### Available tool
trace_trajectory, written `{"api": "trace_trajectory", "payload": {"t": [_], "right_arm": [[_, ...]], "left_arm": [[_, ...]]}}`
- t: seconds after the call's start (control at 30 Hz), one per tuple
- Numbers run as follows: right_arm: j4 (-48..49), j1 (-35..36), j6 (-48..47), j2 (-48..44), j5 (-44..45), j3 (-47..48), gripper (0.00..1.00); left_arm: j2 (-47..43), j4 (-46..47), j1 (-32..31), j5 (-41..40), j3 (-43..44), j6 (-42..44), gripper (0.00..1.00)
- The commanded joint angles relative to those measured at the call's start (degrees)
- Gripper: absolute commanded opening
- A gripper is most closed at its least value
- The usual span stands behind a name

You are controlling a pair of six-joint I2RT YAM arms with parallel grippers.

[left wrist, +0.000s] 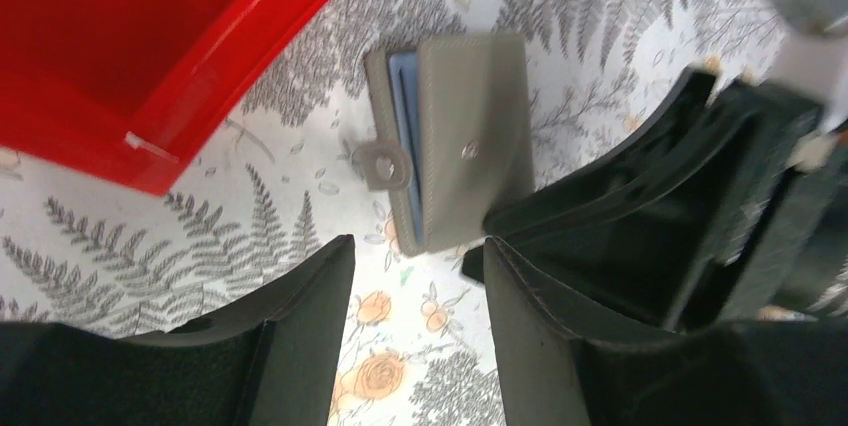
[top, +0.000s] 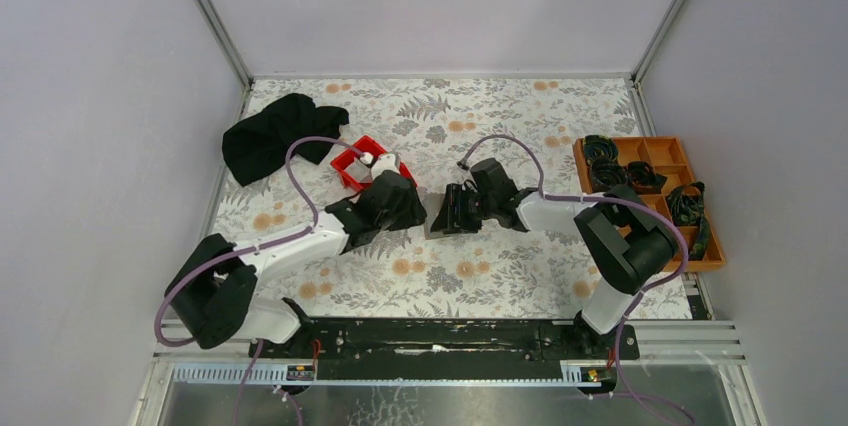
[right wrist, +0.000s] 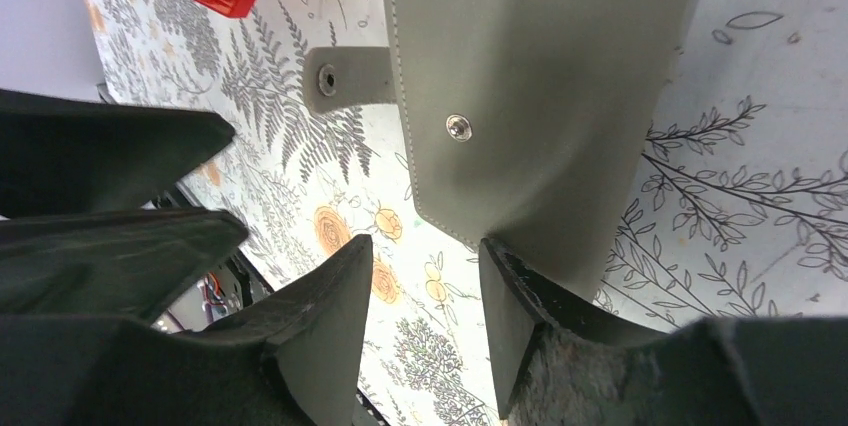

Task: Put the credit cards into the card holder
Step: Close the card holder at the center of the board, then adjust the card holder at the center of the board.

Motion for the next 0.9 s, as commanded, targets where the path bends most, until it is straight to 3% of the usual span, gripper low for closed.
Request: {"api": "trace_trajectory", "payload": {"t": [0.0,0.4,0.87], "right_arm": [[-0.02,1.44,-1.67,1.51,1.0,1.72,0.51],[-7.17,1.76,-3.78,1.64,8.36,2.38,0.49],[-9.98,1.76,-4.23,1.21,11.11,1.54,0.46]], "left_arm": [[3.02,-0.81,0.95,-4.25,6.32,3.0,0.57],[17.38,-0.46,5.44,-1.73,19.82,8.21,0.57],[25.37,3.17,7.28,4.06,21.31,6.1,0.56]]}}
